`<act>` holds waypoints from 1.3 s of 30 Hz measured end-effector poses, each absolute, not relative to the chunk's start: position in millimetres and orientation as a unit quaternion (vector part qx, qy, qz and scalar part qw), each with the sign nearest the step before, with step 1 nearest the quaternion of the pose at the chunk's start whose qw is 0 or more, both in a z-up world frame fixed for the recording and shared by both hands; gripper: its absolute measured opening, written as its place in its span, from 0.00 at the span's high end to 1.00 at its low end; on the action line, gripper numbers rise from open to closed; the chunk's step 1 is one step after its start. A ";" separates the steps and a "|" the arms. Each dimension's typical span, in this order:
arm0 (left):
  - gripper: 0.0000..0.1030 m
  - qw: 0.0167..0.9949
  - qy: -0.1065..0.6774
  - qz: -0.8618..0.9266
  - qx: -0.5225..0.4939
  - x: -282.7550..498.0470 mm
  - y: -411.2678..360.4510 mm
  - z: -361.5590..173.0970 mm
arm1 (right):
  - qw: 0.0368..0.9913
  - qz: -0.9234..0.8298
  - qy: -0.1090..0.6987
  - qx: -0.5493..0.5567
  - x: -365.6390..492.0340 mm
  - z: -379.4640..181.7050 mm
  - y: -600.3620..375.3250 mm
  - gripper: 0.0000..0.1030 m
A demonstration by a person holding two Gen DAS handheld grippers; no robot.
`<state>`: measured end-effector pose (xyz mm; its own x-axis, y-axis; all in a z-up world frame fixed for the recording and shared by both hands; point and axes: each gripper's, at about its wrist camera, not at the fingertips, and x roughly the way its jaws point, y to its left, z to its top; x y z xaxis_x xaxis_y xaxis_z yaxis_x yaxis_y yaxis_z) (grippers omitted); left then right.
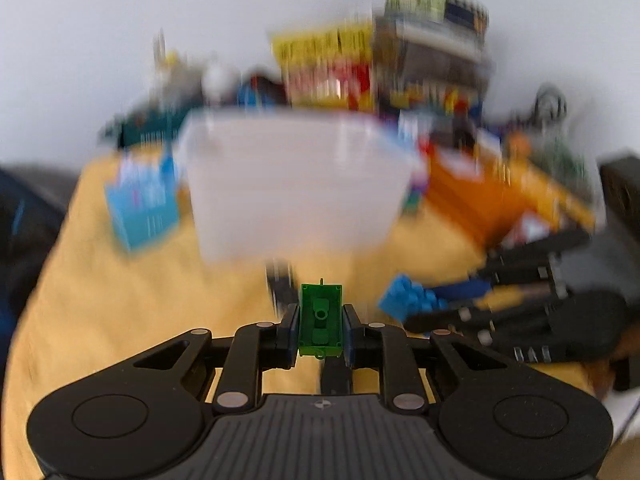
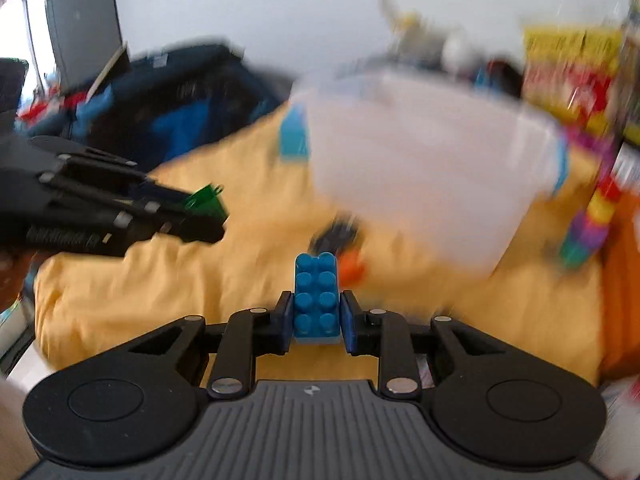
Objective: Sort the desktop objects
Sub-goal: 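Carry the green brick with the left tool while the right carries the blue brick into the bin, opening both, then grasp a black toy car with the left tool while the right grasps a white race car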
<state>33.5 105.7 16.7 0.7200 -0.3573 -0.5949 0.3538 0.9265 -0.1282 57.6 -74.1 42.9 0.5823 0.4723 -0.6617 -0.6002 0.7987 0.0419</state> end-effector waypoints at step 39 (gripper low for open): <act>0.35 0.915 0.362 -0.168 0.064 53.6 68.0 -22.1 | 0.919 0.199 0.332 -0.075 71.7 26.0 -136.0 0.48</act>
<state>53.6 68.0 -22.1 0.6815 -0.2612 -0.6836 0.3543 0.9351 -0.0041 71.7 -136.0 26.0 0.6999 0.3166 -0.6403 -0.4161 0.9093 -0.0052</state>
